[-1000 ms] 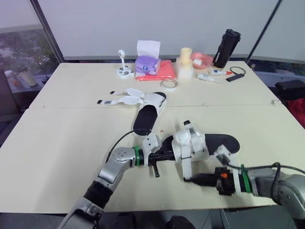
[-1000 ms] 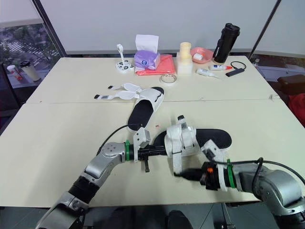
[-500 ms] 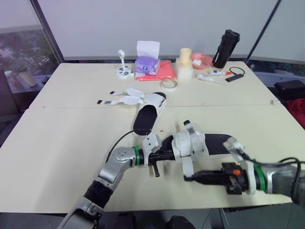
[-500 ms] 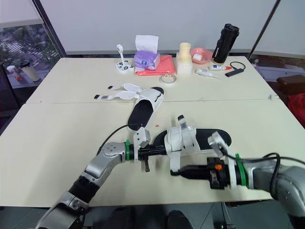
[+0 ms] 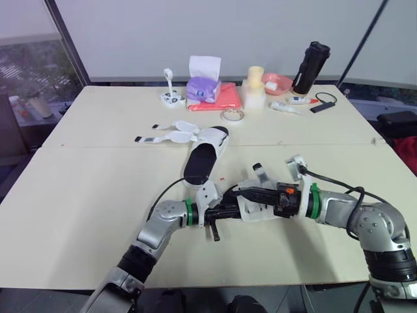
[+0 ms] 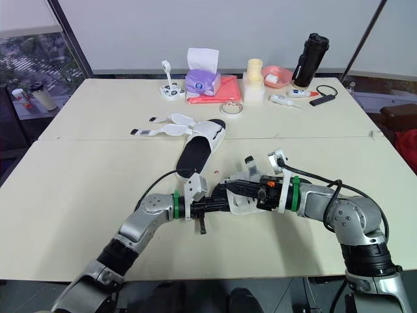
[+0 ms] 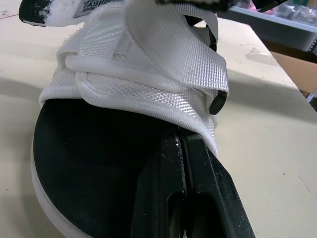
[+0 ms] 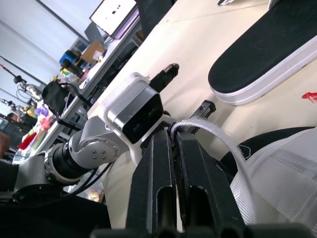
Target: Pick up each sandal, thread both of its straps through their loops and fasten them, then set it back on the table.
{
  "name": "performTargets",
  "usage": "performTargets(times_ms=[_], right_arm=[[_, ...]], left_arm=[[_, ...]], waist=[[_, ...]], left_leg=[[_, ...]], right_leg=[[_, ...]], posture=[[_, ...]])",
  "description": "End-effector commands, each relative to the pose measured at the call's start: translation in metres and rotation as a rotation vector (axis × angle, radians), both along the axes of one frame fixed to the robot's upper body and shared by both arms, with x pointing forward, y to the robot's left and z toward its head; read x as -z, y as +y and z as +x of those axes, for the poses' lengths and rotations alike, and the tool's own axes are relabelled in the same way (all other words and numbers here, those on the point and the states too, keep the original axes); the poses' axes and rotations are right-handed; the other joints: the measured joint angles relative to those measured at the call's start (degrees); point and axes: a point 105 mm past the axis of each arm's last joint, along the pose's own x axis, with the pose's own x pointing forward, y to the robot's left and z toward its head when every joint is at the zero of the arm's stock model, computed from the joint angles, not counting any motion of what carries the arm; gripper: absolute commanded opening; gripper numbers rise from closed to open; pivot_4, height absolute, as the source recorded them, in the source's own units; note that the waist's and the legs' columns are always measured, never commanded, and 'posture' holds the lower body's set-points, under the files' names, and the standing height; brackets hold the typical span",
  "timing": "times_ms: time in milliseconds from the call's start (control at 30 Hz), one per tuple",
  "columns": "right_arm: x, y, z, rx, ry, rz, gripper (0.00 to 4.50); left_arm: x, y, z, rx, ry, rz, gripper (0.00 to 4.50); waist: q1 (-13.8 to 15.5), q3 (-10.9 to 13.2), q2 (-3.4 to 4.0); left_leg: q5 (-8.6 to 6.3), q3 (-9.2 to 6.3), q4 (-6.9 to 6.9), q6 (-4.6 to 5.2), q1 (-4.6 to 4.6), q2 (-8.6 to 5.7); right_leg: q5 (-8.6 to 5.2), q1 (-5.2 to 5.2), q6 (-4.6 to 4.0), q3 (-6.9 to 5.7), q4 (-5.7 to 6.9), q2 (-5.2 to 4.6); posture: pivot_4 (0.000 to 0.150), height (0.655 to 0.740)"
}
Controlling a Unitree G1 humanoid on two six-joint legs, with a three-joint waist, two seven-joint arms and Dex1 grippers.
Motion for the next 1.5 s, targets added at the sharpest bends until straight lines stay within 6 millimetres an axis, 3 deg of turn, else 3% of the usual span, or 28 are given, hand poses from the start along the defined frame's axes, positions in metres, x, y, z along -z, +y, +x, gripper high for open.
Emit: performTargets(times_ms=[33,100,200,433,600,967,1067,1300,1400,1500], right_arm=[[-0.018,-0.016,0.015,0.096,-0.027,0.086,0.06],[-0.02,-0.021,0.019,0.124,-0.019,0.107,0.06],[-0.016,-0.025,0.021,0.148,-0.008,0.086,0.93],[-0.028,-0.03,0.023,0.158,-0.088,0.006,4.3],[-0.051,-0.018,0.035,0.111,-0.348,-0.214,4.41],[-0.025,-0.002,0.045,-0.071,-0.377,-0.341,4.41],[-0.022,-0.003,0.048,-0.085,-0.372,-0.347,3.63],[-0.02,-0.001,0.039,-0.153,-0.333,-0.347,0.21],[-0.026,-0.003,0.038,-0.154,-0.328,-0.325,0.04],[-0.049,-0.003,0.034,-0.153,-0.348,-0.225,0.04]], left_arm=[[0.049,0.023,-0.003,-0.09,0.124,0.155,0.02],[0.049,0.022,-0.003,-0.092,0.124,0.153,0.02],[0.049,0.021,-0.004,-0.092,0.124,0.151,0.02],[0.048,0.021,-0.002,-0.092,0.123,0.153,0.02],[0.05,0.021,-0.003,-0.086,0.129,0.156,0.02],[0.049,0.02,-0.001,-0.099,0.127,0.148,0.02],[0.051,0.022,-0.002,-0.107,0.131,0.148,0.02],[0.051,0.023,-0.003,-0.117,0.133,0.146,0.02],[0.051,0.024,-0.002,-0.121,0.133,0.147,0.02],[0.051,0.024,-0.002,-0.121,0.132,0.147,0.02]], waist=[[-0.04,-0.01,-0.01],[-0.06,-0.02,0.0],[-0.05,-0.02,0.01],[-0.05,-0.03,0.03],[-0.15,-0.05,0.07],[0.12,-0.04,0.05],[0.07,-0.04,0.05],[0.02,-0.04,0.05],[0.02,-0.04,0.05],[0.02,-0.04,0.05]], left_leg=[[0.0,0.0,0.01,0.0,0.0,0.0],[0.01,0.01,0.02,0.01,0.0,0.0],[0.01,0.0,0.01,0.02,0.0,0.0],[0.01,0.02,-0.01,0.02,-0.01,-0.01],[0.01,0.03,-0.01,0.01,-0.02,-0.01],[0.01,0.01,0.01,0.02,-0.03,-0.02],[0.01,0.0,0.01,0.02,-0.03,-0.01],[0.01,-0.01,0.0,0.02,-0.03,-0.01],[0.01,-0.01,0.0,0.02,-0.03,-0.01],[0.01,-0.01,0.0,0.01,-0.03,-0.01]], right_leg=[[0.0,0.01,0.0,0.0,0.0,0.0],[0.0,0.01,0.0,0.01,0.01,0.0],[0.0,0.0,0.0,0.0,0.02,0.0],[0.0,-0.02,0.0,0.01,0.01,0.0],[0.0,-0.06,0.0,0.01,0.01,-0.01],[0.0,-0.05,0.01,-0.03,0.0,-0.08],[0.01,-0.04,0.0,-0.04,0.01,-0.08],[0.0,-0.04,0.0,-0.06,0.01,-0.09],[0.01,-0.04,0.0,-0.06,0.01,-0.09],[0.01,-0.04,0.0,-0.06,0.01,-0.09]], posture=[[0.15,0.74],[0.15,0.74],[0.15,0.74],[0.15,0.74],[0.15,0.74],[0.15,0.74],[0.15,0.74],[0.15,0.74],[0.15,0.74],[0.15,0.74]])
